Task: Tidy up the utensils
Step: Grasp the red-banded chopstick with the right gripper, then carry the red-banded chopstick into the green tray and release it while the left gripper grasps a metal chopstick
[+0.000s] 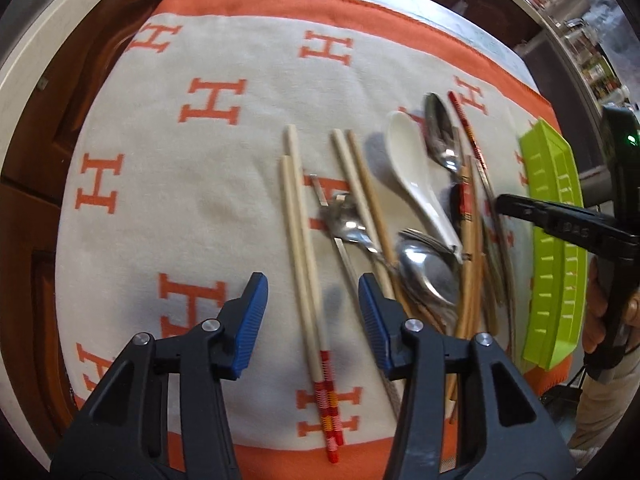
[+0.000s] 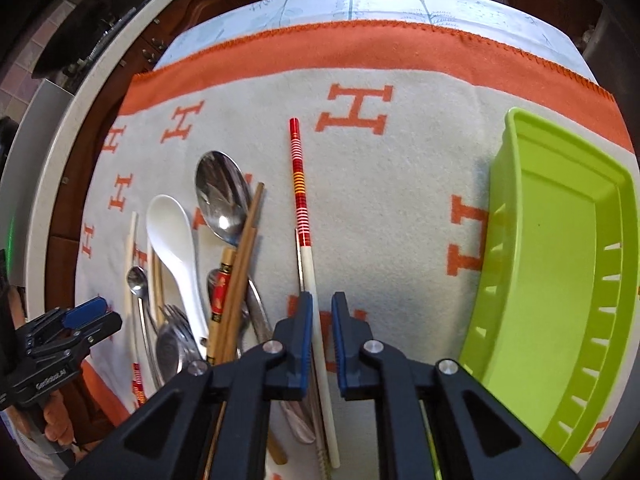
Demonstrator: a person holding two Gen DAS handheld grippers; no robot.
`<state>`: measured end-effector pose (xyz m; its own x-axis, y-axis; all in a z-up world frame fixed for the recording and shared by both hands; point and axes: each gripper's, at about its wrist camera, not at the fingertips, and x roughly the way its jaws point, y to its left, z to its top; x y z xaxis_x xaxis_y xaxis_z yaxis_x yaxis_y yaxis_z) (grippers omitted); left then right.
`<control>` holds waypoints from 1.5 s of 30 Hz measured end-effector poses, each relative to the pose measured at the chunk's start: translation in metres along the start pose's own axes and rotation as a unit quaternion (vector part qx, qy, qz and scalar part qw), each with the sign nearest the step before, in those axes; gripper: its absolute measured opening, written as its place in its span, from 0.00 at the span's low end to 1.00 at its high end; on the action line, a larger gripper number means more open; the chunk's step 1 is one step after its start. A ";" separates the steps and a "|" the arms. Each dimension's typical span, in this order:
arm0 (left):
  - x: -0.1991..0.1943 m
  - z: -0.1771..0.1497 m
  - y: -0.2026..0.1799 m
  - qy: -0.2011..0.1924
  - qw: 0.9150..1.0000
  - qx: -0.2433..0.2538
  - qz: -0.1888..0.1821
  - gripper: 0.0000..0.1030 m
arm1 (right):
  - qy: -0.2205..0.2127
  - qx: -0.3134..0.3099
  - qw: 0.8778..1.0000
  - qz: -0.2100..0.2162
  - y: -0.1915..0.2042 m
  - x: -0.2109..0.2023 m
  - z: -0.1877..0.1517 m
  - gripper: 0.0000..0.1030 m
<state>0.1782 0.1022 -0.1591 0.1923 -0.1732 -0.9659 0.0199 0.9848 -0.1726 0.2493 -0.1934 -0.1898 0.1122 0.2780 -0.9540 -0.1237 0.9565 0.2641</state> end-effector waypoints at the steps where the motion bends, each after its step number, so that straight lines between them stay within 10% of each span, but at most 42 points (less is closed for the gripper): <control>1: -0.002 -0.001 -0.005 -0.001 1.000 0.005 -0.002 0.43 | 0.001 -0.005 1.000 -0.004 0.001 0.000 0.000 0.09; 13: -0.023 -0.017 -0.069 -0.006 0.997 0.062 -0.041 0.43 | -0.008 -0.072 0.994 -0.080 0.022 0.005 -0.010 0.06; 27: -0.002 -0.021 -0.176 0.021 0.993 0.089 -0.080 0.29 | -0.100 0.049 0.991 0.074 -0.047 -0.092 -0.051 0.05; 45: 0.058 0.010 -0.214 0.046 0.997 0.056 -0.003 0.18 | -0.118 0.147 0.980 0.061 -0.137 -0.089 -0.108 0.05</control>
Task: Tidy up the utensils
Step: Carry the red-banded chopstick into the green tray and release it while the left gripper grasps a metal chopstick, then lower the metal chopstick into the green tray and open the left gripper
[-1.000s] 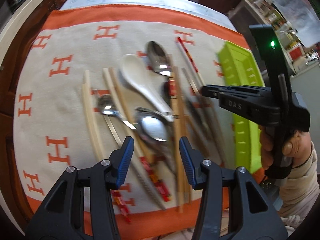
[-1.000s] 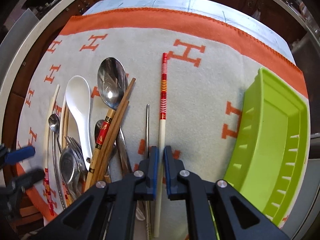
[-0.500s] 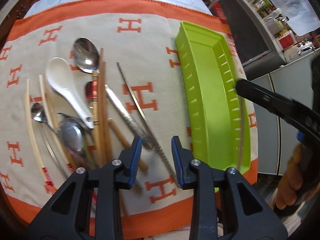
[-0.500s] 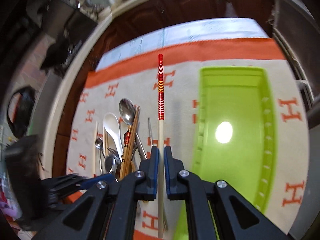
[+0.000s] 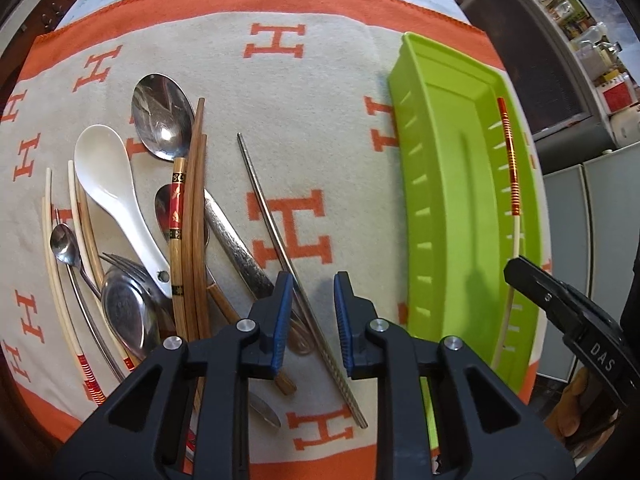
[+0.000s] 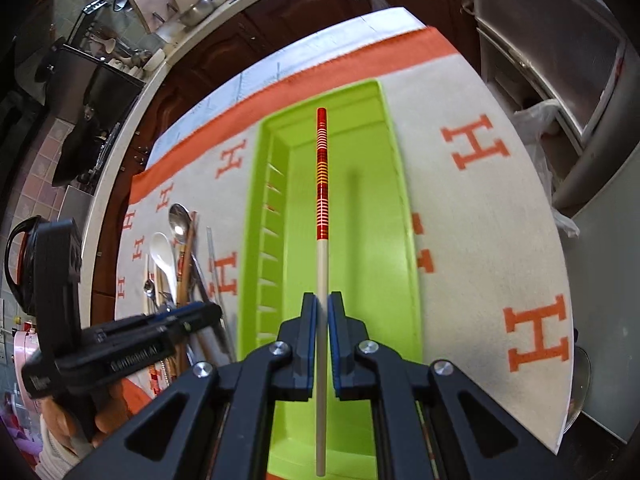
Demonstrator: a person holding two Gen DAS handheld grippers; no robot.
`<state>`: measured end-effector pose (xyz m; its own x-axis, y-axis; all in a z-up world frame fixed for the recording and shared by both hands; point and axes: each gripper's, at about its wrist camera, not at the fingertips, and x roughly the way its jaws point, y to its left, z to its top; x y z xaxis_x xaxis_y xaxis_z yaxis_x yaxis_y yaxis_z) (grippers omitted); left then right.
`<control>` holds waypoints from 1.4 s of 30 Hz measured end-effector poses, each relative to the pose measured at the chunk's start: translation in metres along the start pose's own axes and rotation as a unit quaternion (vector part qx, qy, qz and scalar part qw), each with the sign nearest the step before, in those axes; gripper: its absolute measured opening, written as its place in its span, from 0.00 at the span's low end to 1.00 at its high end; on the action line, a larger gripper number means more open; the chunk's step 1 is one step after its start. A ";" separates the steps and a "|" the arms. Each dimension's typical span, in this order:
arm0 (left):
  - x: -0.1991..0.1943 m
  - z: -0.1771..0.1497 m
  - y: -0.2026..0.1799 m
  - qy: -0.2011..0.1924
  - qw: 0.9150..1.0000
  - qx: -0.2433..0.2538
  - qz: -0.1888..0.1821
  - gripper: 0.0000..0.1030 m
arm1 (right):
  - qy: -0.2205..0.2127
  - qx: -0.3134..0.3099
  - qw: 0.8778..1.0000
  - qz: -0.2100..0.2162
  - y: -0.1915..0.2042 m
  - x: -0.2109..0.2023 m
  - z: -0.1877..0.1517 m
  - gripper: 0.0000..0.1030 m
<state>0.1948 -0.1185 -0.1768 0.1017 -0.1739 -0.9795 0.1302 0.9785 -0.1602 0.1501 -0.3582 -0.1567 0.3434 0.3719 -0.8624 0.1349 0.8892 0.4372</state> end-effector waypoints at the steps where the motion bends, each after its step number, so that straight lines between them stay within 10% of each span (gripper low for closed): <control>1: 0.004 0.002 -0.001 0.003 1.000 -0.001 0.002 0.18 | 0.001 0.000 1.000 0.001 -0.002 0.002 0.000 0.06; 17: 0.034 0.014 -0.035 0.000 0.999 0.011 0.052 0.03 | -0.005 -0.017 1.000 0.007 -0.006 0.002 -0.014 0.06; 36: -0.047 0.020 -0.100 -0.036 0.992 0.018 -0.123 0.03 | -0.023 -0.027 0.999 0.018 0.003 -0.016 -0.025 0.06; 42: -0.037 0.032 -0.117 -0.047 0.992 0.029 -0.113 0.03 | -0.050 -0.023 0.998 0.007 0.000 -0.035 -0.026 0.06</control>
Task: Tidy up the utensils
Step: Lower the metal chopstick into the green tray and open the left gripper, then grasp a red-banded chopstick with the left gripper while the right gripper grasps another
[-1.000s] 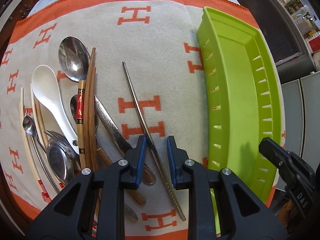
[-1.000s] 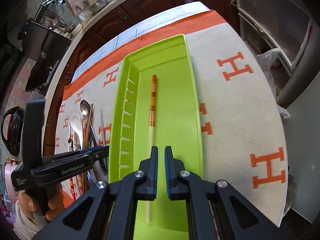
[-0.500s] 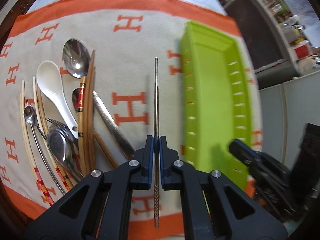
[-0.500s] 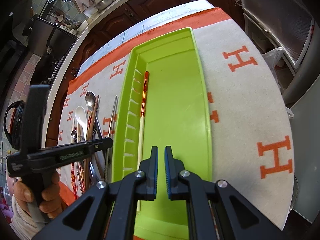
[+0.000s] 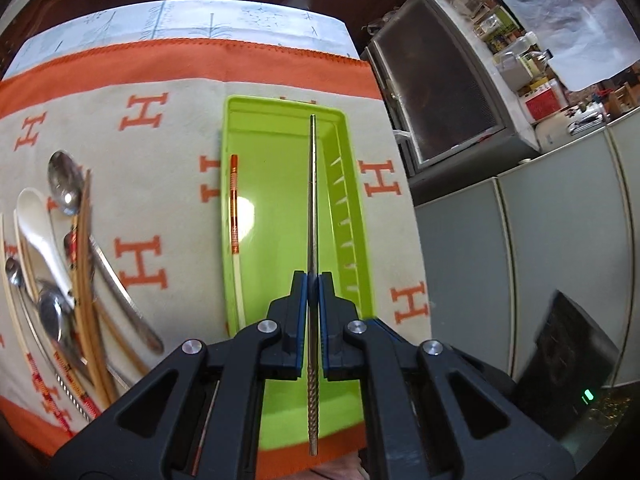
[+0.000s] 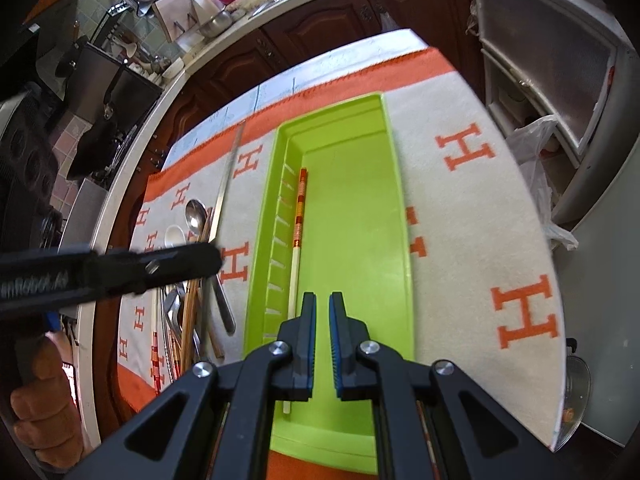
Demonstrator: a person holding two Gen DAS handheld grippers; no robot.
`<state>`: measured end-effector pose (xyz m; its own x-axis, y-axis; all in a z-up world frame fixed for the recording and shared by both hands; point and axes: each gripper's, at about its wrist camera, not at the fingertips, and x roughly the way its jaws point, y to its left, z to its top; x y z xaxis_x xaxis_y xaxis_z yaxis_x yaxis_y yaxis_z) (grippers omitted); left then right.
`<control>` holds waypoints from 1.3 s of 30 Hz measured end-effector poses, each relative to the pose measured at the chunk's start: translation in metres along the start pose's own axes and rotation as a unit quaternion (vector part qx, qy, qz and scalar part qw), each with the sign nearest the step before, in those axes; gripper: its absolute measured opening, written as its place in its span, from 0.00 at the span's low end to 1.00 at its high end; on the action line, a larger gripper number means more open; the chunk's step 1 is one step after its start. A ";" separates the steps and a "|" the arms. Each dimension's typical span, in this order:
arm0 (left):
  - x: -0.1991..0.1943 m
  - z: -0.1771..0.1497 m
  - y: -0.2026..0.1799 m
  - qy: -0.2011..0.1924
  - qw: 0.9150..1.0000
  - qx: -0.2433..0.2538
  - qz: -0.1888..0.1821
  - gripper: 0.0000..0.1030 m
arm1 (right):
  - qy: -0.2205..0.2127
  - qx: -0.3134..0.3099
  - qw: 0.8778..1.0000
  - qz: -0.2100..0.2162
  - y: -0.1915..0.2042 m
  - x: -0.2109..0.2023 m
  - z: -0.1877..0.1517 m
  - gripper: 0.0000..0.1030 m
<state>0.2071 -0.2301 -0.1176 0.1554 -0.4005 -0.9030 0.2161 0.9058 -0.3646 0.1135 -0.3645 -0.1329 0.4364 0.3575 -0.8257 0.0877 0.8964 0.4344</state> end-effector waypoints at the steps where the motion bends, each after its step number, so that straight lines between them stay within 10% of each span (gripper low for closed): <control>1: 0.007 0.002 -0.001 0.003 1.000 0.003 0.004 0.03 | -0.004 0.000 1.000 -0.005 -0.001 -0.003 0.000 0.06; 14: -0.007 -0.024 0.001 -0.036 0.996 0.048 0.069 0.39 | 0.000 -0.004 1.000 -0.021 -0.001 -0.004 -0.002 0.06; 27: -0.091 -0.081 0.064 -0.131 0.976 0.056 0.165 0.41 | 0.016 -0.045 0.999 -0.009 0.047 0.002 -0.019 0.07; 39: -0.133 -0.130 0.146 -0.135 0.978 0.004 0.160 0.41 | 0.024 -0.091 0.996 -0.007 0.099 0.001 -0.036 0.07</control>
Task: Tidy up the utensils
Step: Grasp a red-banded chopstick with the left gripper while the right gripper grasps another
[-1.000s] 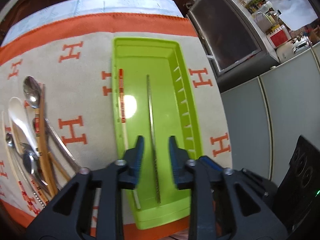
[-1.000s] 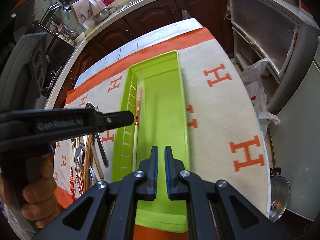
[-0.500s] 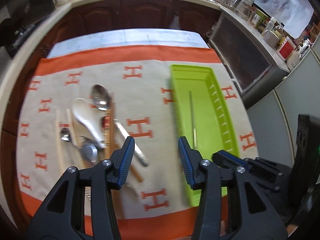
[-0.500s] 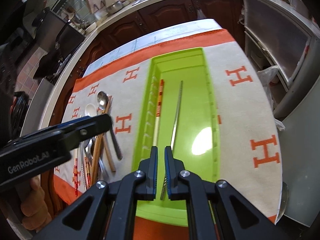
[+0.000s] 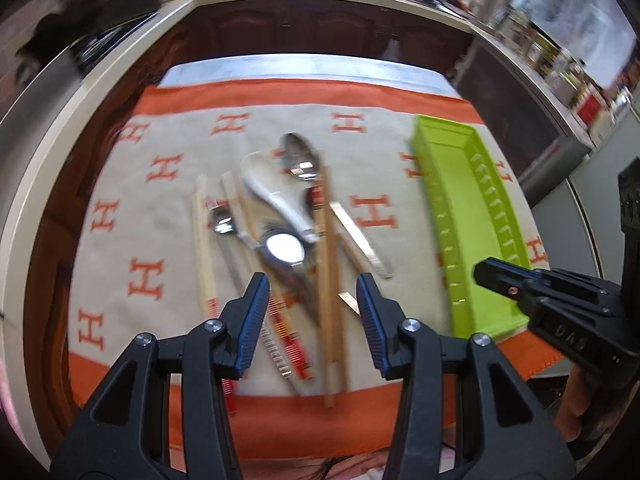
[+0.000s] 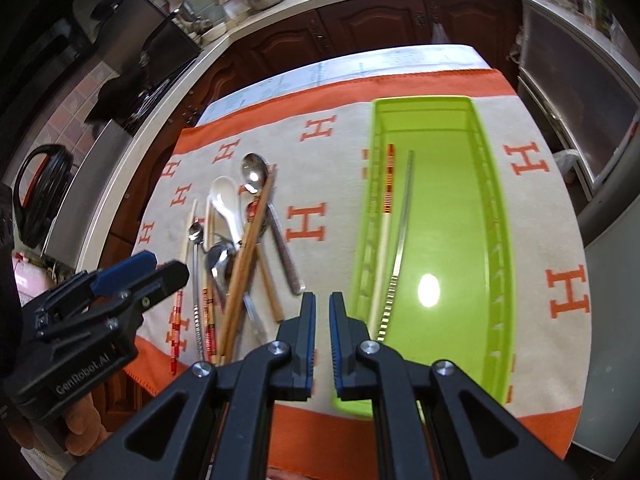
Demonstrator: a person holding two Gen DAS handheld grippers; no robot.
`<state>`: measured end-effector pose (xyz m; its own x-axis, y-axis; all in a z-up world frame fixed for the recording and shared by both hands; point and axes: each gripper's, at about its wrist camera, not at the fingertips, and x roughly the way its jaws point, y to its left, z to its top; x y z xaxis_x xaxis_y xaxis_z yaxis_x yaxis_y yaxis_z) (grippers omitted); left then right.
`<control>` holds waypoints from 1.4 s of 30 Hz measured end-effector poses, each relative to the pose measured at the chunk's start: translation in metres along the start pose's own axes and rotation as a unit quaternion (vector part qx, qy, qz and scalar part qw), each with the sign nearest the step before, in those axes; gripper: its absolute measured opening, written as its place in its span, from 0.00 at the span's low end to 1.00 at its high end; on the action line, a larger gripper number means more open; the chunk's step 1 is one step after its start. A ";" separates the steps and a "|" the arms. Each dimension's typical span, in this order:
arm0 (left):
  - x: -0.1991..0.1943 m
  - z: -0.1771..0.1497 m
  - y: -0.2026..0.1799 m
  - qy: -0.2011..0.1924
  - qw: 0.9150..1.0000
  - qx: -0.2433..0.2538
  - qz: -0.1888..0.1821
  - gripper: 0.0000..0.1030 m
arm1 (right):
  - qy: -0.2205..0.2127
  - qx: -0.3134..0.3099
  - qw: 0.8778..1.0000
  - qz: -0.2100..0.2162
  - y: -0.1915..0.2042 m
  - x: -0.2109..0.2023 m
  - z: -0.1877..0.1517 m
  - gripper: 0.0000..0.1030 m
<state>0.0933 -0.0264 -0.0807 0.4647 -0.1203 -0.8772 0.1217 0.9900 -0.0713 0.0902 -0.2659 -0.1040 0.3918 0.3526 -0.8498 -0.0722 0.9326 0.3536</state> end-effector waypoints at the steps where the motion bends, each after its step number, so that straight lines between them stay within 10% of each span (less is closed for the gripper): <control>1: -0.003 -0.003 0.012 -0.003 1.000 -0.010 0.003 0.41 | 0.000 -0.004 1.000 0.000 0.005 0.000 0.000 0.07; 10: -0.013 -0.026 0.122 -0.018 0.992 -0.099 0.076 0.46 | 0.014 -0.042 0.999 0.007 0.051 0.016 -0.002 0.11; 17: 0.011 -0.029 0.160 0.019 0.990 -0.136 0.026 0.44 | 0.033 -0.062 0.997 0.022 0.082 0.039 0.001 0.11; 27: 0.071 -0.031 0.160 0.109 0.976 -0.171 -0.076 0.21 | 0.074 -0.067 0.994 0.046 0.105 0.076 0.009 0.11; 42: 0.102 -0.014 0.130 0.138 0.983 -0.116 -0.041 0.20 | 0.110 -0.075 0.989 0.059 0.119 0.109 0.006 0.11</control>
<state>0.1447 0.0908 -0.1859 0.2013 -0.2082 -0.9571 -0.0685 0.9718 -0.2258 0.1298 -0.1172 -0.1525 0.1650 0.4525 -0.8764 -0.2481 0.8790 0.4071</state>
